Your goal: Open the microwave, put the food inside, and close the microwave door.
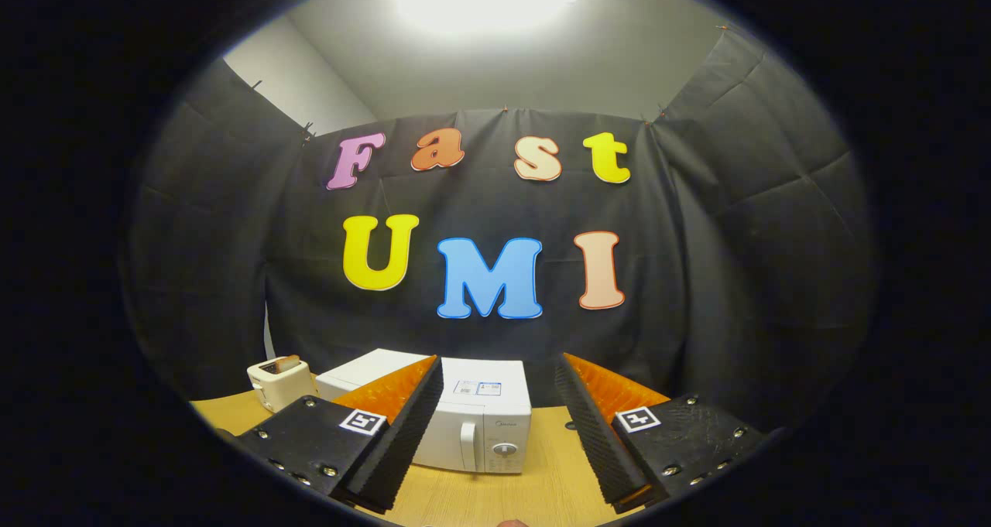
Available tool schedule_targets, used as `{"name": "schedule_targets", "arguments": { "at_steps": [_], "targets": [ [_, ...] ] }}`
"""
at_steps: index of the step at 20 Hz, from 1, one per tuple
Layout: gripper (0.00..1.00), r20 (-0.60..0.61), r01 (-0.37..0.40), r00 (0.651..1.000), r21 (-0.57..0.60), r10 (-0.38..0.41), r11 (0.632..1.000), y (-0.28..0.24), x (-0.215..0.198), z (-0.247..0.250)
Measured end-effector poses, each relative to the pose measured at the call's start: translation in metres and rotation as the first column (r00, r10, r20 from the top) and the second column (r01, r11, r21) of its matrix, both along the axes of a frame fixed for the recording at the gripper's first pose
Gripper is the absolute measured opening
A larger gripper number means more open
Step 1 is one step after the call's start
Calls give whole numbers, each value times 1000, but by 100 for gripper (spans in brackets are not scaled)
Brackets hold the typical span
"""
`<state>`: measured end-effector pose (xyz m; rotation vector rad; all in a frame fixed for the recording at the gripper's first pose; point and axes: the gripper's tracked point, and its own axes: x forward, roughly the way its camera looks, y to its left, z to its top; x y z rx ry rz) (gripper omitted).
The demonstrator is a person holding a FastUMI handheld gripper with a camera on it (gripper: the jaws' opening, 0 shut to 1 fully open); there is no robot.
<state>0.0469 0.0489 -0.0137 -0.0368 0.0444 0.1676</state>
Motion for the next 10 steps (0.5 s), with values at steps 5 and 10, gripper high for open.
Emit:
{"name": "schedule_targets", "arguments": {
  "at_steps": [5,10],
  "targets": [
    [92,-60,-45,997,-6,45,999,14,31,-30],
    [92,-139,-83,987,1,83,997,30,62,-71]
  ]
}}
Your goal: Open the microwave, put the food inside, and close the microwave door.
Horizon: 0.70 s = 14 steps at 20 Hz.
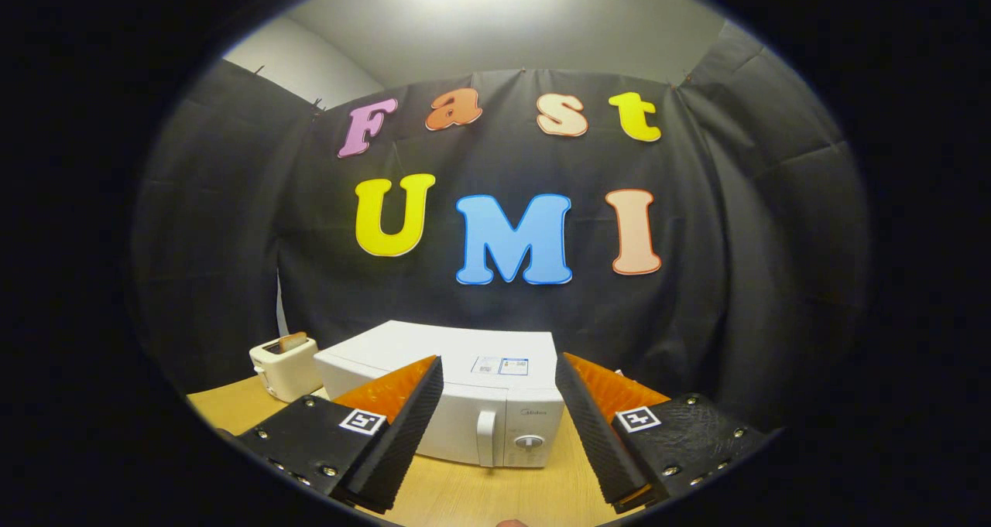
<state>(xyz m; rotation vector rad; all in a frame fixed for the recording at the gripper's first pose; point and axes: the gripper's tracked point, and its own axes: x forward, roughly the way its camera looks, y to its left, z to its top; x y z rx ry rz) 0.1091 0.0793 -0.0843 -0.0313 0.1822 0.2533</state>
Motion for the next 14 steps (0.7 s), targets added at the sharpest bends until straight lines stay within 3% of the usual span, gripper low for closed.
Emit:
{"name": "schedule_targets", "arguments": {
  "at_steps": [5,14],
  "targets": [
    [93,-71,-9,997,21,10,1000,13,28,-39],
    [93,-184,-6,983,-62,-6,998,22,60,-115]
  ]
}}
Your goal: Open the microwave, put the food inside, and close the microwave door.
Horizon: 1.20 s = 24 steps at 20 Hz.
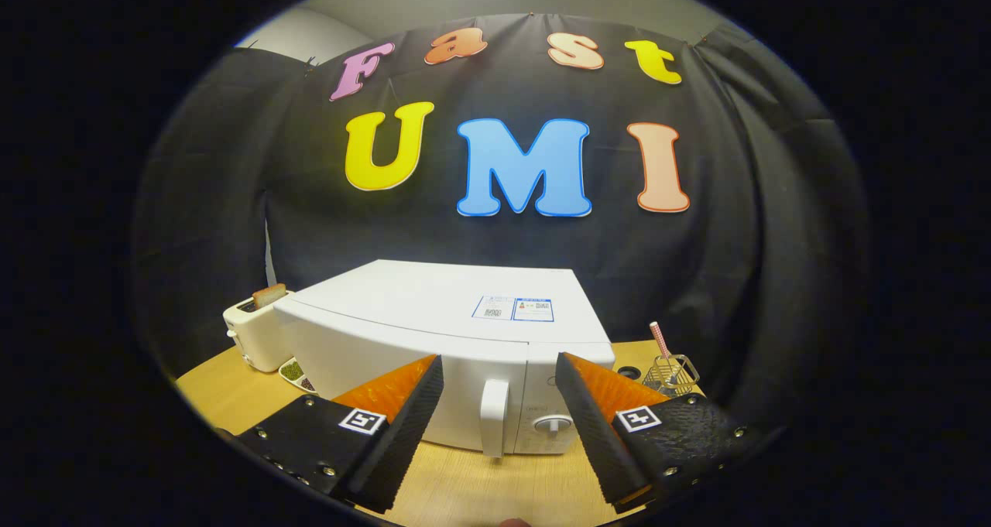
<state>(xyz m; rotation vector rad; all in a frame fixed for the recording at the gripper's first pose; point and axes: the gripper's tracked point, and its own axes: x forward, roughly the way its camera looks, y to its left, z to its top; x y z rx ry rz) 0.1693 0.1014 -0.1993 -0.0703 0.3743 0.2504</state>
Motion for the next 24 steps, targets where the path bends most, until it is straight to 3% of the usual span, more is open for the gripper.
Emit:
{"name": "schedule_targets", "arguments": {
  "at_steps": [7,15,16,17,19,21,24],
  "targets": [
    [93,-90,3,996,-39,-7,999,1,3,-58],
    [90,-144,-7,990,-78,-4,997,6,6,-90],
    [82,-143,-2,990,-88,-10,996,4,8,-91],
    [66,-146,-2,989,-91,-11,996,4,7,-92],
    [64,-149,5,989,-92,-19,996,4,9,-93],
    [34,-152,2,988,-78,-14,997,7,8,-94],
    [30,-161,2,987,-67,-13,998,7,7,-93]
  ]
}}
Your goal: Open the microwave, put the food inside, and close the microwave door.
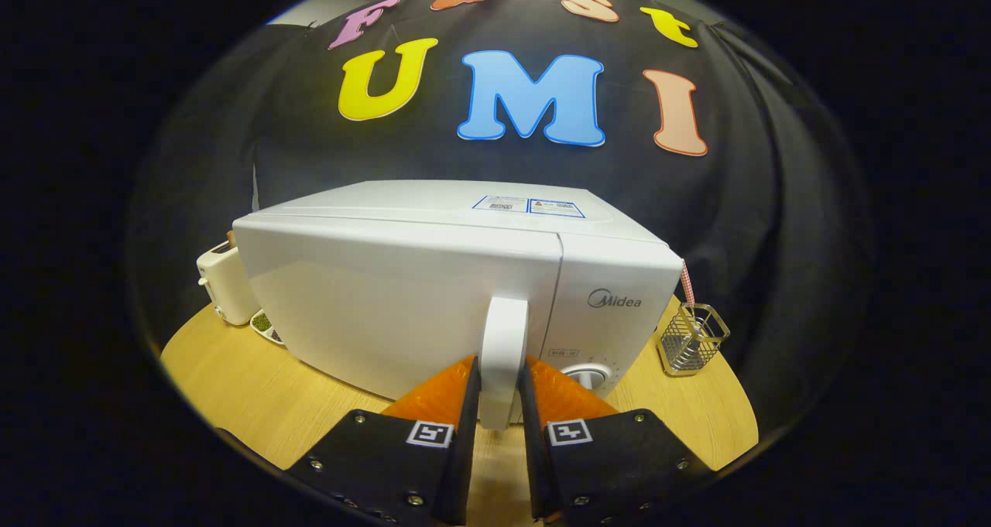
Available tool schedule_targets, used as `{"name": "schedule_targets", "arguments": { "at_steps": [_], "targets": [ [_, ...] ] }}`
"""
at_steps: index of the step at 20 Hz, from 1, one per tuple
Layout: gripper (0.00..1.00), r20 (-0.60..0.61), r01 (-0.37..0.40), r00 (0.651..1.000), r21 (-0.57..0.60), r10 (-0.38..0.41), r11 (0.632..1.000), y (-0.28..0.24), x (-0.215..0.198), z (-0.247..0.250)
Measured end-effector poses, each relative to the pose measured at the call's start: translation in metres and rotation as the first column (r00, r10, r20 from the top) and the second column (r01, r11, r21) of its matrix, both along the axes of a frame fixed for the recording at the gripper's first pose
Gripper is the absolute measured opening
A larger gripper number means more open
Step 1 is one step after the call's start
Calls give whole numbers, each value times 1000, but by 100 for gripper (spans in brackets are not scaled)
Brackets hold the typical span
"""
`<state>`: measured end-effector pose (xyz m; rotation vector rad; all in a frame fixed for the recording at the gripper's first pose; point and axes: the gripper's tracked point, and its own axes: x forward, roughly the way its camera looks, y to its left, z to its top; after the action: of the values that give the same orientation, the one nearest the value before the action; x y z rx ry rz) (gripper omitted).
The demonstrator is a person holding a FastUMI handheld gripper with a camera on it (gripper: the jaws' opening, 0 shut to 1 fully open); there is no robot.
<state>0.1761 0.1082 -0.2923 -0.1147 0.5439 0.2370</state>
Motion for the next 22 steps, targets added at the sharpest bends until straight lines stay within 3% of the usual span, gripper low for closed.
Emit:
{"name": "schedule_targets", "arguments": {
  "at_steps": [5,22],
  "targets": [
    [9,-30,12,999,2,-12,1000,2,-1,-1],
    [9,-77,-38,997,-88,31,995,2,-3,2]
  ]
}}
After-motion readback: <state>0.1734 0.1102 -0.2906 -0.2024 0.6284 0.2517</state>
